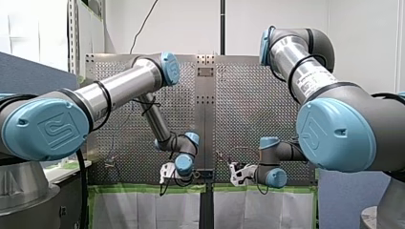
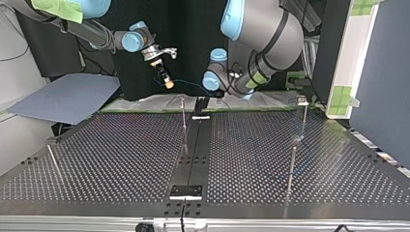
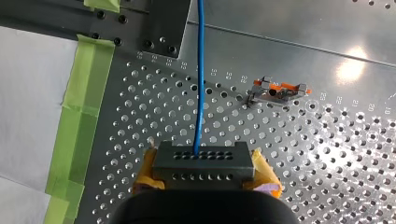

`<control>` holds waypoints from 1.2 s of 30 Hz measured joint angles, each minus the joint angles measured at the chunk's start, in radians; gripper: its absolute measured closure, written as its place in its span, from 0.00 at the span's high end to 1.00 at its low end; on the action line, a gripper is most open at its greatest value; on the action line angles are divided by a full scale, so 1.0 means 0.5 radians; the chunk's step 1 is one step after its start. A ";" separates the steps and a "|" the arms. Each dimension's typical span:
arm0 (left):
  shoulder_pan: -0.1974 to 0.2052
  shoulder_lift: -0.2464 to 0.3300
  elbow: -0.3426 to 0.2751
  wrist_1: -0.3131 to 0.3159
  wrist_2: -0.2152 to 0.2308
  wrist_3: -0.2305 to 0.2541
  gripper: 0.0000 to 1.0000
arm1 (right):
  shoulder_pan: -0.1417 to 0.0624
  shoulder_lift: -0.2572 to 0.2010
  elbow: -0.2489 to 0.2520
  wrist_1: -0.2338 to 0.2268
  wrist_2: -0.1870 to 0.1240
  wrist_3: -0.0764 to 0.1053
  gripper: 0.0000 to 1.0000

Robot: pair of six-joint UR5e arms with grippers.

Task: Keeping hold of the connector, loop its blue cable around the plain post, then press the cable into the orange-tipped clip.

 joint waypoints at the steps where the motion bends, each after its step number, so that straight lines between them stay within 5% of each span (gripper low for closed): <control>1: -0.003 0.003 -0.016 0.024 -0.001 -0.004 1.00 | 0.000 0.000 0.000 0.001 0.000 0.000 0.00; 4: -0.012 0.007 -0.036 0.087 -0.004 -0.025 1.00 | 0.001 0.000 0.000 0.005 0.000 -0.003 0.00; 6: -0.016 0.006 -0.040 0.126 -0.005 -0.043 0.88 | 0.001 0.000 0.000 0.008 0.000 -0.003 0.00; 9: -0.024 0.006 -0.043 0.184 -0.005 -0.074 0.82 | 0.002 0.000 0.000 0.007 0.000 -0.004 0.00; 15: -0.039 0.006 -0.050 0.315 -0.042 -0.100 0.46 | 0.004 0.000 0.000 0.002 0.000 -0.002 0.00; 16: -0.042 0.006 -0.051 0.340 -0.055 -0.102 0.46 | 0.004 0.000 0.000 0.002 0.000 -0.002 0.00; 18: -0.047 0.007 -0.052 0.377 -0.068 -0.105 0.27 | 0.004 0.000 0.000 0.001 0.000 -0.002 0.00; 22: -0.060 0.006 -0.052 0.463 -0.088 -0.119 0.15 | 0.002 0.000 0.000 0.003 0.000 -0.003 0.00; 36: -0.115 0.009 -0.117 0.678 -0.155 -0.097 0.19 | -0.033 0.000 -0.013 0.018 0.048 0.019 0.00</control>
